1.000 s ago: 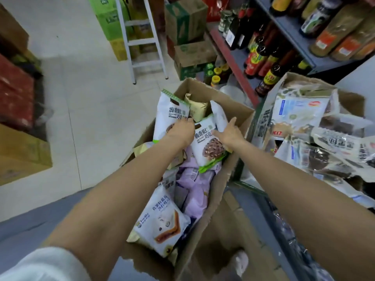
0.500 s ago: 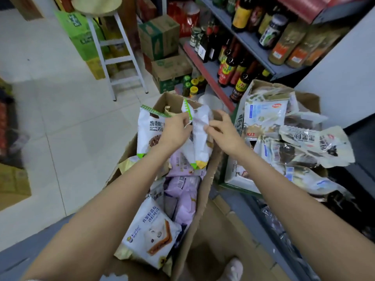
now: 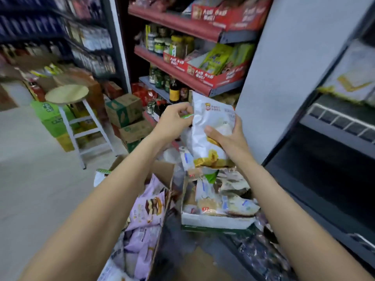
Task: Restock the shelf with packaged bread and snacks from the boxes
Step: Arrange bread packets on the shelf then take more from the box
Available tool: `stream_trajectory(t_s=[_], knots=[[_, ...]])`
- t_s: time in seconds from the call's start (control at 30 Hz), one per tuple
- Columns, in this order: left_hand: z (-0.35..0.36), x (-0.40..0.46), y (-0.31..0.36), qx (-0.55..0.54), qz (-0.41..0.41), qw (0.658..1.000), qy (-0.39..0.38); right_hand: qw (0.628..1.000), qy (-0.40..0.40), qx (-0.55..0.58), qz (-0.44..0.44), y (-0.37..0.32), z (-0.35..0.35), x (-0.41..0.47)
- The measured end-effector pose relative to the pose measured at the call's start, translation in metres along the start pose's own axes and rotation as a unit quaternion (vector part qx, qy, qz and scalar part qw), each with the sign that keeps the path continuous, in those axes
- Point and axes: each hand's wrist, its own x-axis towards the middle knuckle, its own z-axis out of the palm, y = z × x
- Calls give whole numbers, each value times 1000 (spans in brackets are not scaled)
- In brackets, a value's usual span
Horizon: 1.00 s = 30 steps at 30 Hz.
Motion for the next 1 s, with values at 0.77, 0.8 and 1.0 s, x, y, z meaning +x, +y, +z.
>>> stream_trajectory(t_s=[0.77,0.8,1.0], knots=[[368,177,267,-115,121,981,-100,917,360,169,-41,7,-459,25],[381,186,267,-91,122,981,-120,909,382,158,-45,10,-469,31],[439,234,260,-88,120,961,-233,891,425,150,-63,19,-502,59]])
